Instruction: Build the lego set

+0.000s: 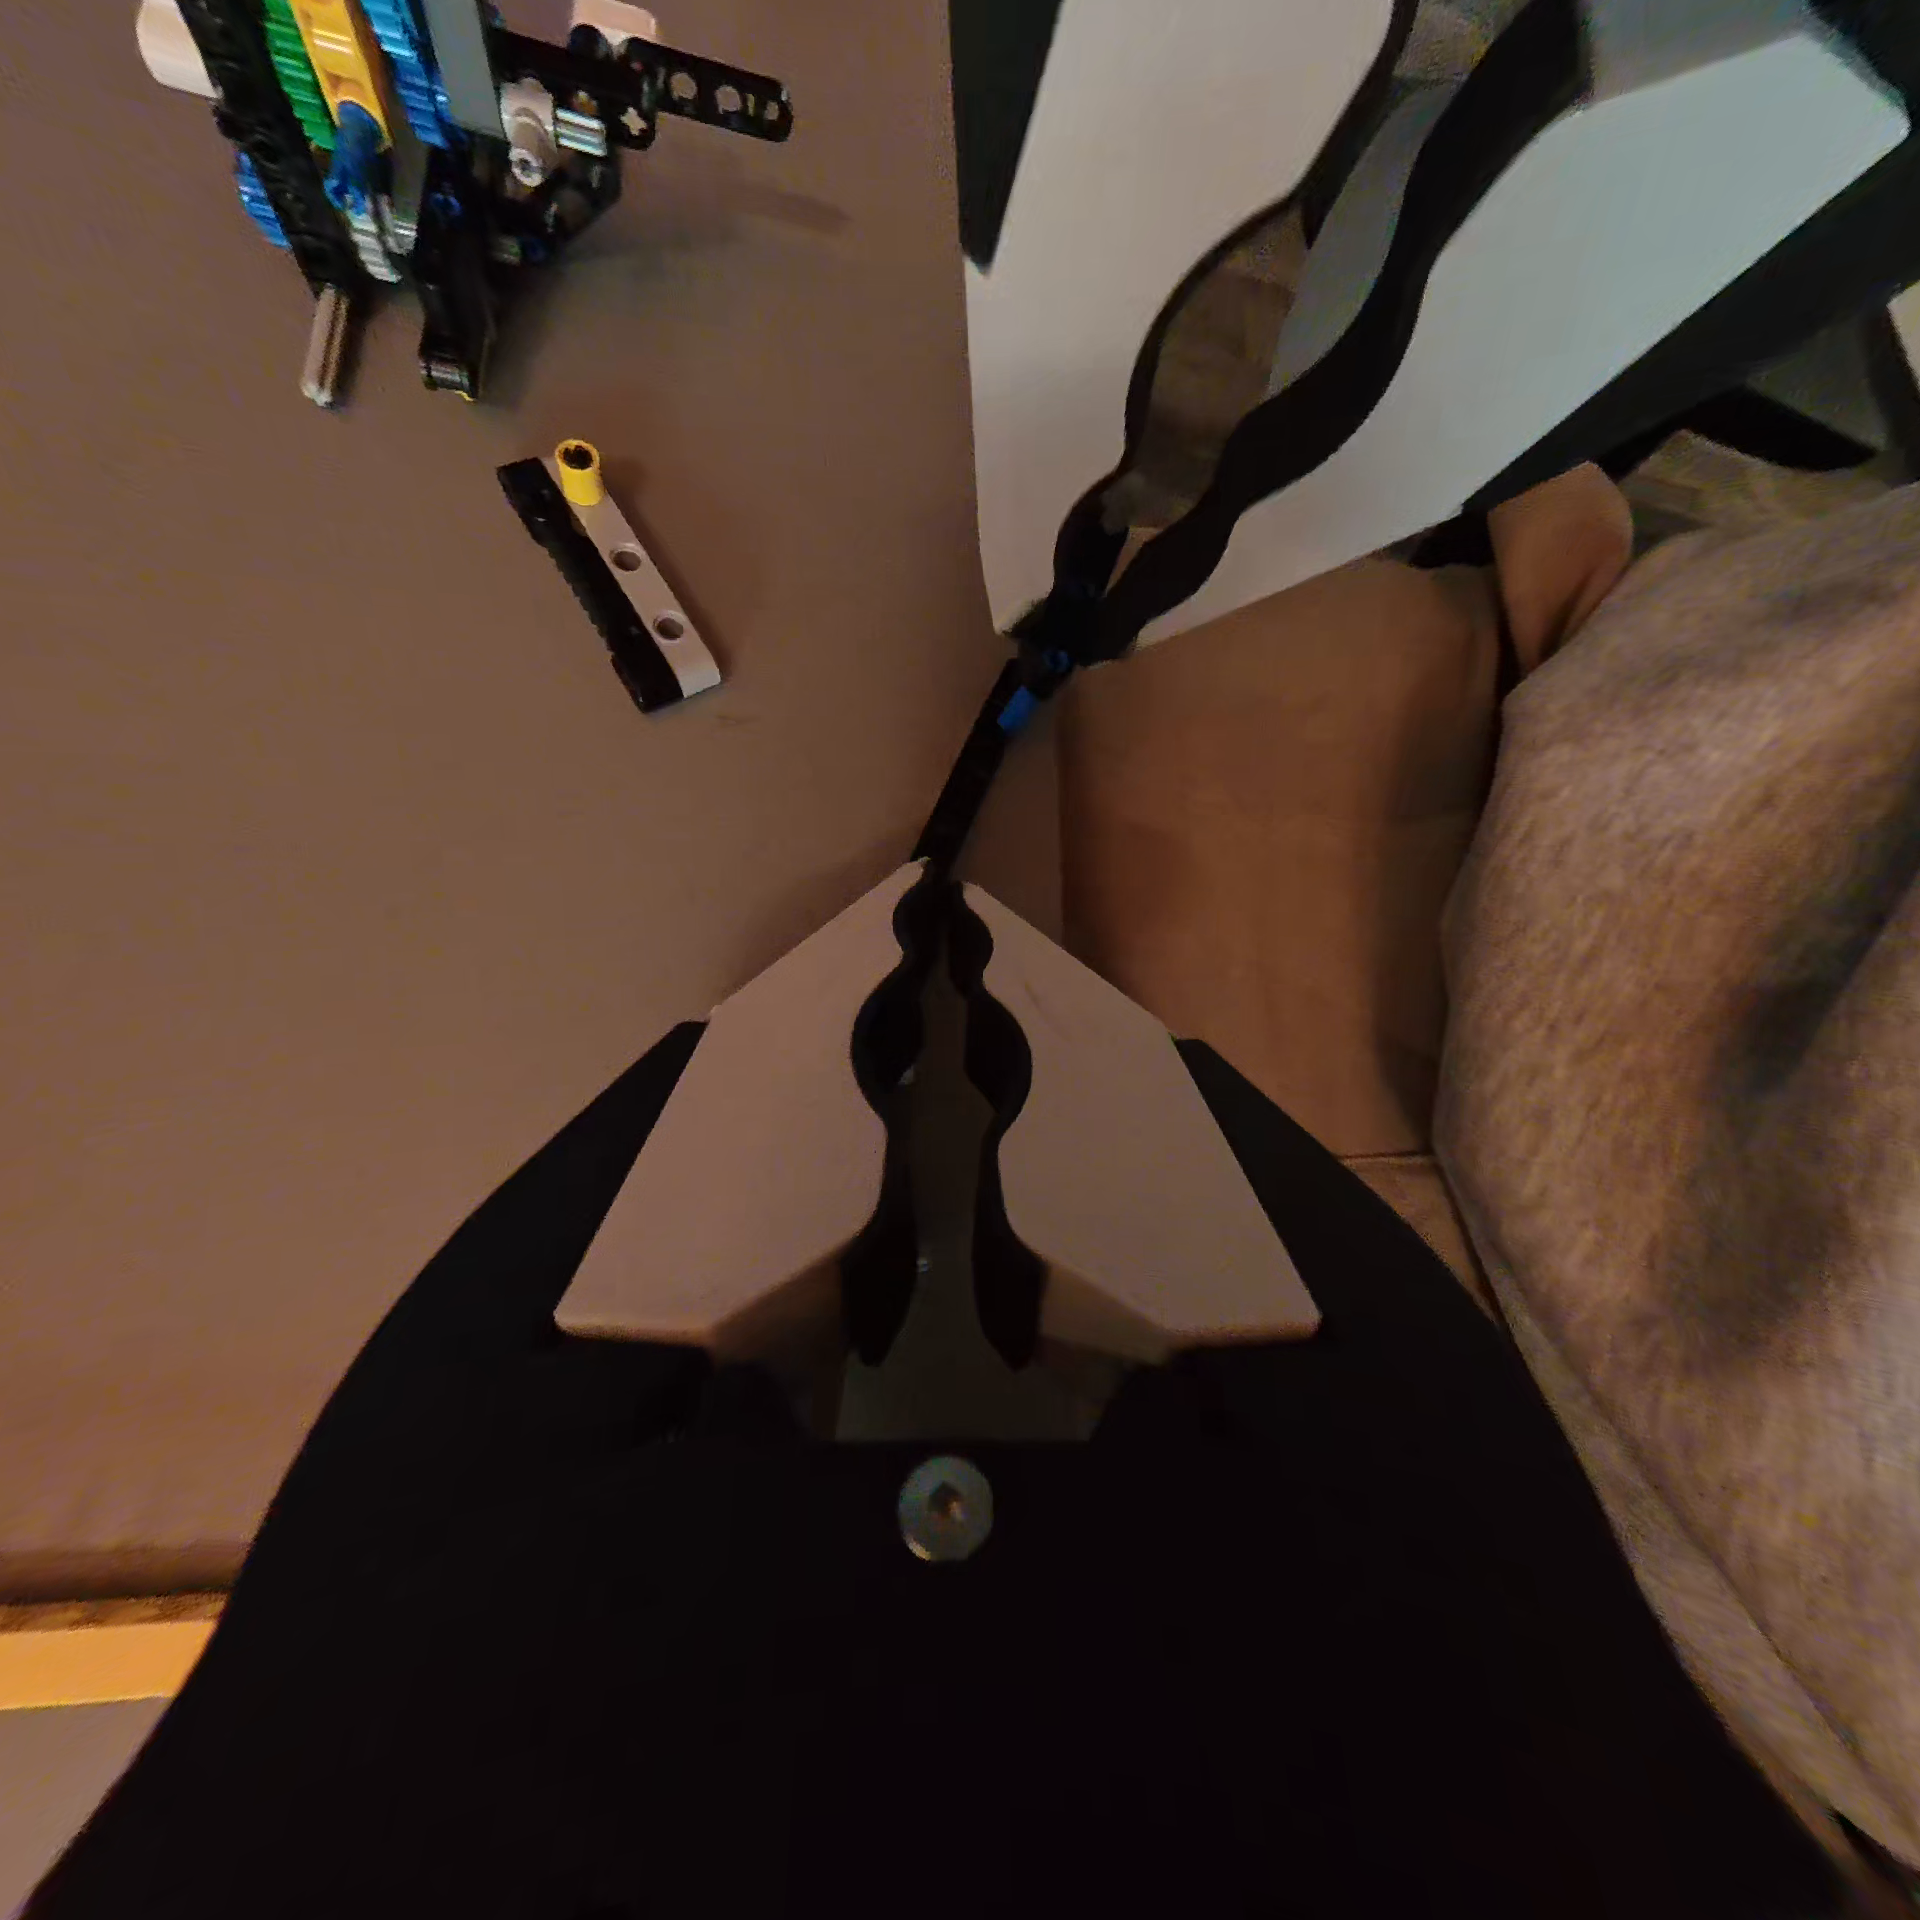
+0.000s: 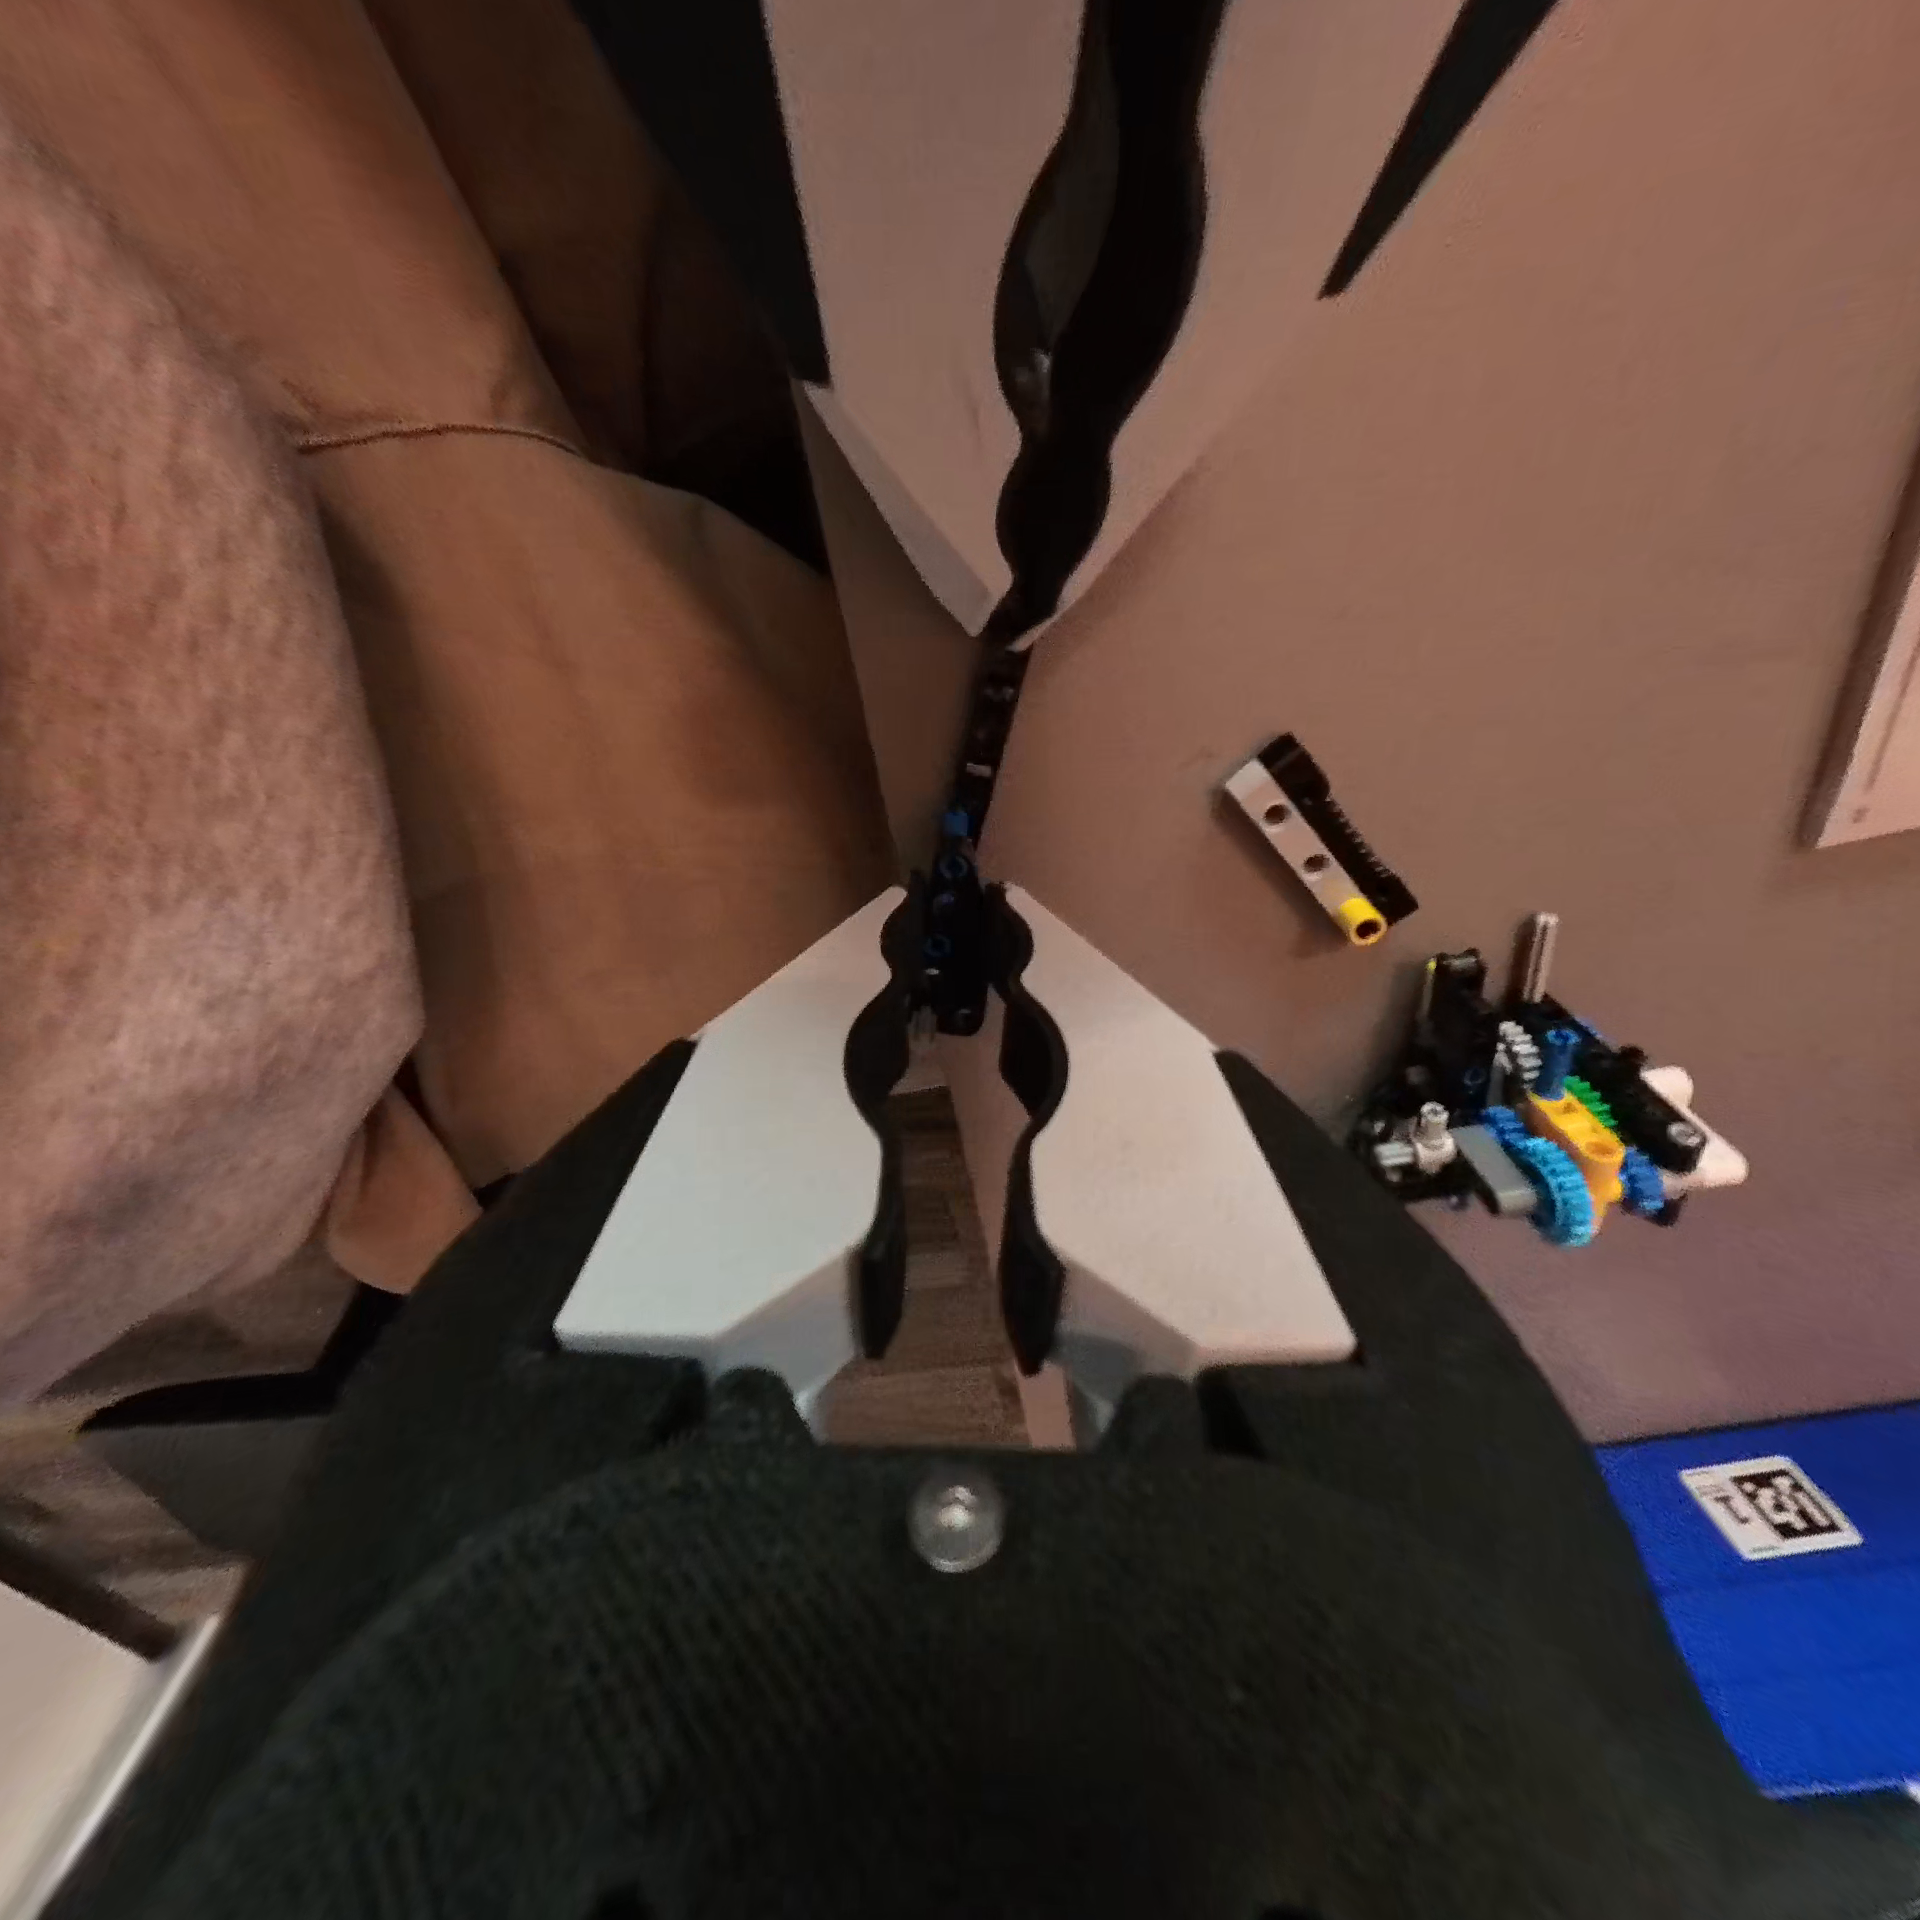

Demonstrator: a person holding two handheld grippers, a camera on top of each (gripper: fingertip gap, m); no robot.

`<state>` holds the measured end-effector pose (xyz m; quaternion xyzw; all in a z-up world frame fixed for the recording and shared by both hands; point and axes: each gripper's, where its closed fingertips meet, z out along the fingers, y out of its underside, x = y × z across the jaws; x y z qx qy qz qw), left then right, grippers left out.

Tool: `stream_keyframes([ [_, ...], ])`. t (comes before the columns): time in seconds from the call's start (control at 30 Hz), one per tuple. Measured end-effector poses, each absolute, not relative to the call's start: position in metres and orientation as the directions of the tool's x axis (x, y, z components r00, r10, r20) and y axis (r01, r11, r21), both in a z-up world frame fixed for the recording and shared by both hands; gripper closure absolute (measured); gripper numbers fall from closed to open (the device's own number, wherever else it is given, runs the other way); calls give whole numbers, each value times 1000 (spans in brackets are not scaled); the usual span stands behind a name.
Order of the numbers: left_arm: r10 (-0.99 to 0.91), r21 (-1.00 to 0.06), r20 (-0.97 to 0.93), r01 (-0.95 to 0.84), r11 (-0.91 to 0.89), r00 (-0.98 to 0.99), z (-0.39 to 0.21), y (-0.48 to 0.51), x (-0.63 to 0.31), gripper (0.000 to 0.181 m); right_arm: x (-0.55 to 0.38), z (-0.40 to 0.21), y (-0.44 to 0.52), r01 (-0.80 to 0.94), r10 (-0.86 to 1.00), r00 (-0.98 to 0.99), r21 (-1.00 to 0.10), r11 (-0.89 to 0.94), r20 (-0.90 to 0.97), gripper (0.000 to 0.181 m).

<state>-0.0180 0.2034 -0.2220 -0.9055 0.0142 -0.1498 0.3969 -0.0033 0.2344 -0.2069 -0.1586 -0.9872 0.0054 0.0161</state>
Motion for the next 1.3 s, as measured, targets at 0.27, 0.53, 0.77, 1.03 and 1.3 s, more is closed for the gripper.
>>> stream_keyframes([
  [0.27, -183, -725, 244, 54, -687, 952, -222, 205, -7, 181, -2, -204, 242, 361, 364, -931, -63, 931, 42, 171],
  [0.53, -122, -766, 250, 120, -631, 960, -202, 198, -3, 142, -5, -196, 245, 363, 370, -928, -106, 926, 48, 171],
  [0.77, 213, -841, 194, 274, -467, 958, -200, 178, -11, 134, -9, -192, 247, 358, 371, -928, -179, 916, 43, 171],
  [1.03, 260, -818, 239, 339, -464, 935, -209, 207, -15, 145, -13, -195, 244, 320, 331, -943, -219, 922, 15, 171],
  [1.3, 232, -791, 266, 349, -503, 936, -218, 209, -9, 164, -8, -203, 244, 260, 263, -965, -159, 952, -2, 171],
])
